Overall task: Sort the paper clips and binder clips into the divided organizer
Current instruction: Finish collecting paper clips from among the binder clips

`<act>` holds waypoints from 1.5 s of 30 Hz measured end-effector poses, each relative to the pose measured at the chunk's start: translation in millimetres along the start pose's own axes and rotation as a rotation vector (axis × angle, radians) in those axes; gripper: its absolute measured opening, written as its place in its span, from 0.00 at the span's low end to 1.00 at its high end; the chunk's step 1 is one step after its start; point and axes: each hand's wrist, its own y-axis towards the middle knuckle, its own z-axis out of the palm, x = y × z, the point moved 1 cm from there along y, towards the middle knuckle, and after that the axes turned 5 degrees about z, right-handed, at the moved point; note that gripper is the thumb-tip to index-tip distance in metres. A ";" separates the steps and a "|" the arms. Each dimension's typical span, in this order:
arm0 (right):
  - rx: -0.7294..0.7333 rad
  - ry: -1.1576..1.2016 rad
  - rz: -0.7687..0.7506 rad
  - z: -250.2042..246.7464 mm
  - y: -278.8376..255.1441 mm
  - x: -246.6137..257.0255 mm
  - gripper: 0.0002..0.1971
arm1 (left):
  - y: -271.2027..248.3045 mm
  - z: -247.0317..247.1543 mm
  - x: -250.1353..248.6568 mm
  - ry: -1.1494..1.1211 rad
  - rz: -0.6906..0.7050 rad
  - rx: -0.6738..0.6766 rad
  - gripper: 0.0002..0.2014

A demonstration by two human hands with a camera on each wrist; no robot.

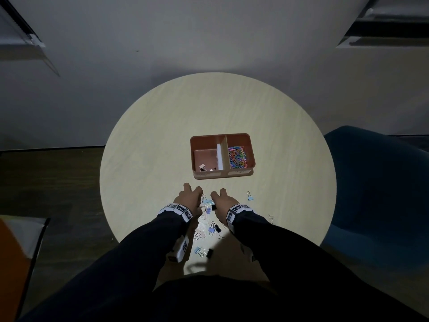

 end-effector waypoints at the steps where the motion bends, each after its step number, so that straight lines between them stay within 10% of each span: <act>1: 0.001 0.009 0.005 -0.9 -0.5 -0.5 0.22 | -0.8 0.1 0.1 -0.011 -0.005 0.004 0.25; 34: -0.221 0.382 -0.037 -24.4 -14.7 -20.9 0.13 | -15.6 -17.3 0.5 -0.196 0.065 -0.146 0.07; 45: -0.420 0.554 -0.148 -82.0 -11.6 -10.0 0.13 | -27.9 -70.4 -32.7 -0.362 0.164 -0.394 0.07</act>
